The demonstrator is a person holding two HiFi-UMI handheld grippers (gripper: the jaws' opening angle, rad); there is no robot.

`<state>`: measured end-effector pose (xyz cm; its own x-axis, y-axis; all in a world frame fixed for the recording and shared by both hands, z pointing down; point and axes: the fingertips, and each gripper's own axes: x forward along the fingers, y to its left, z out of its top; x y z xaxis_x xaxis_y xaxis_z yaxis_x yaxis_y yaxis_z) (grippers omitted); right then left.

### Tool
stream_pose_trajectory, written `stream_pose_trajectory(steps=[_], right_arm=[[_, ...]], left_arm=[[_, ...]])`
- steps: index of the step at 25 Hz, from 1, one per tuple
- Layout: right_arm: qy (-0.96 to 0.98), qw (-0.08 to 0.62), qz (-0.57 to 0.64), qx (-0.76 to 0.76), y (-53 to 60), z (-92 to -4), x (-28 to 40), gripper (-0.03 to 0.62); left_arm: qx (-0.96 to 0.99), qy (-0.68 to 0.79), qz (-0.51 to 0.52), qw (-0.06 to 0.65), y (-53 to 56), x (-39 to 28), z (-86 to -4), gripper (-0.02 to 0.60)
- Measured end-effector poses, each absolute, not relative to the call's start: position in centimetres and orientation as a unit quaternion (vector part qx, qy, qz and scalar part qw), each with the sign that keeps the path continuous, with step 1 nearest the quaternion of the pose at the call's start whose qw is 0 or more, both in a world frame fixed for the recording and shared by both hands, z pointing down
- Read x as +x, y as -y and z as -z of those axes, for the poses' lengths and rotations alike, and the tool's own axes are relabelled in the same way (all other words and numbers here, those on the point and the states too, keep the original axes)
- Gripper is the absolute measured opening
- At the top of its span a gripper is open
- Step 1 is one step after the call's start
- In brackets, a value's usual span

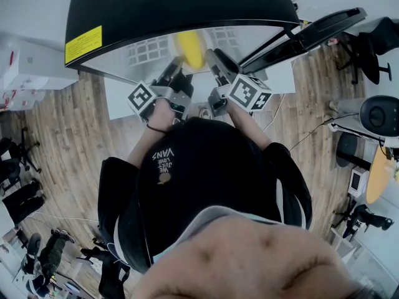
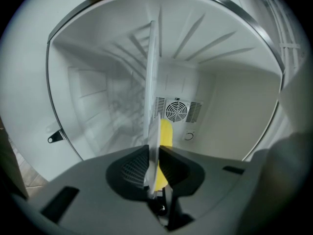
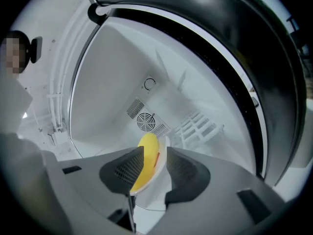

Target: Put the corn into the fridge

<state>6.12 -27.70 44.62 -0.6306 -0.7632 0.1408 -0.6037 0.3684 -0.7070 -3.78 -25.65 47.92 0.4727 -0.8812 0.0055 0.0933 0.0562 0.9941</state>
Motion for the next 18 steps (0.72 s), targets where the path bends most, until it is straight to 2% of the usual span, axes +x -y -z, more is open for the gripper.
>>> stream_pose_trajectory(steps=[9, 18], right_arm=[[-0.854, 0.060, 0.268, -0.443, 26.3, -43.4, 6.0, 0.133], [-0.860, 0.034, 0.234, -0.452, 25.0, -43.6, 5.8, 0.127]], left_arm=[[0.576, 0.342, 0.382, 0.636, 25.9, -3.9, -47.8, 0.046], [0.584, 0.340, 0.378, 0.633, 26.2, -3.9, -47.8, 0.046]])
